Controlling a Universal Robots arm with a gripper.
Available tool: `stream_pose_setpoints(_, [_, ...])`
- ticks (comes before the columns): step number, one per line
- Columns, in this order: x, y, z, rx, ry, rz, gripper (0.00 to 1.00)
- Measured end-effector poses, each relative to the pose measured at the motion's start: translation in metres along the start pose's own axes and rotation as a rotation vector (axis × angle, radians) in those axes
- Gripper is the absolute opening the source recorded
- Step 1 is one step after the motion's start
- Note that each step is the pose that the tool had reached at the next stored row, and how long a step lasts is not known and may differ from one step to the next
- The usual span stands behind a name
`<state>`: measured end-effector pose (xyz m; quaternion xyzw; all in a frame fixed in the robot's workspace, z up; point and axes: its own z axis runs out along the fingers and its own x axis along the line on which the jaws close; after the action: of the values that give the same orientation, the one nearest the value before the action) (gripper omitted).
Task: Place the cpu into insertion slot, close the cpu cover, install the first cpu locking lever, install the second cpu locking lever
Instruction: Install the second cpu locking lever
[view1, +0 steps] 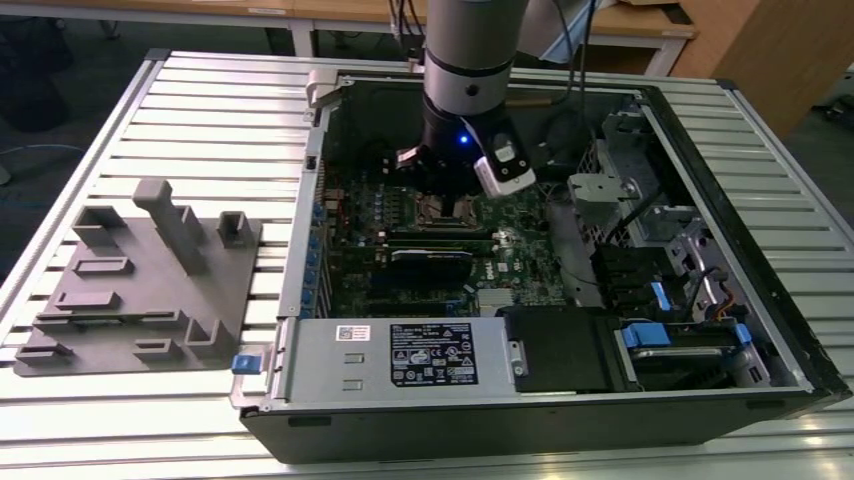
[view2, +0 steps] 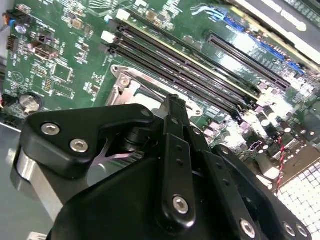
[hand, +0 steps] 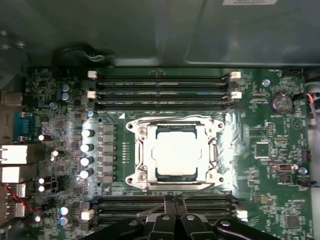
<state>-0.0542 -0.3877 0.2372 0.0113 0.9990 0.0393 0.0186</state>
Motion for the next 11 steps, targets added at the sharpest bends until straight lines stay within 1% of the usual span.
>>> stream_pose_setpoints(5, [0.0072,-0.0012,0.0034,-0.0001,-0.0029,0.0,0.11])
stream_pose_setpoints(11, [0.0108,-0.003,0.0105,0.0,-0.0035,0.0,0.11])
